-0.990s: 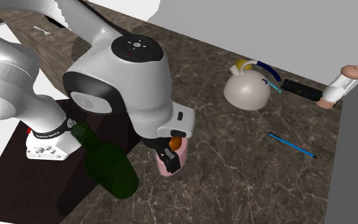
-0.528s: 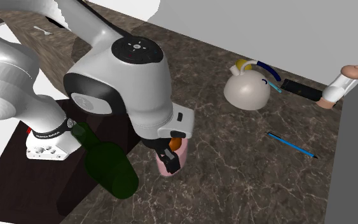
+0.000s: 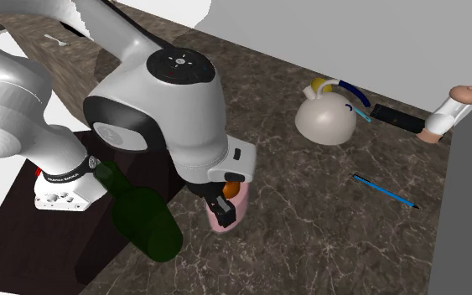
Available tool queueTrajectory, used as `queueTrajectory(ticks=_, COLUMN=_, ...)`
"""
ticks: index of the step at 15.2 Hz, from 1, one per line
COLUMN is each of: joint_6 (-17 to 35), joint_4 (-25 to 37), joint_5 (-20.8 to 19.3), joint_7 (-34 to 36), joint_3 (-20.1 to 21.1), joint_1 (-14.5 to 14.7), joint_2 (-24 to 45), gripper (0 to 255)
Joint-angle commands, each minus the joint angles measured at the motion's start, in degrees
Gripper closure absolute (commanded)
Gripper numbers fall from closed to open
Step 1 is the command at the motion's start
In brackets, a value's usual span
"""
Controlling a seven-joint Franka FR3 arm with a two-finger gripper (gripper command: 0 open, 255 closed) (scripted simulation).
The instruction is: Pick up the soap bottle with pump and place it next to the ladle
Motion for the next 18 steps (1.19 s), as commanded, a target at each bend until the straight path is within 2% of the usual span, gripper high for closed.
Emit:
queueTrajectory(ticks=1, joint_6=0.1, joint_4=0.0, joint_5=0.0, joint_7=0.0, joint_3=0.0, joint_1=0.0, joint_2=0.1, gripper=255)
queueTrajectory(ticks=18, joint_6=-14.3, joint_4=6.1, joint_5=-2.5, joint_7=2.3, joint_3=3.0, joint_1=-1.0, joint_2=-8.7, gripper=255)
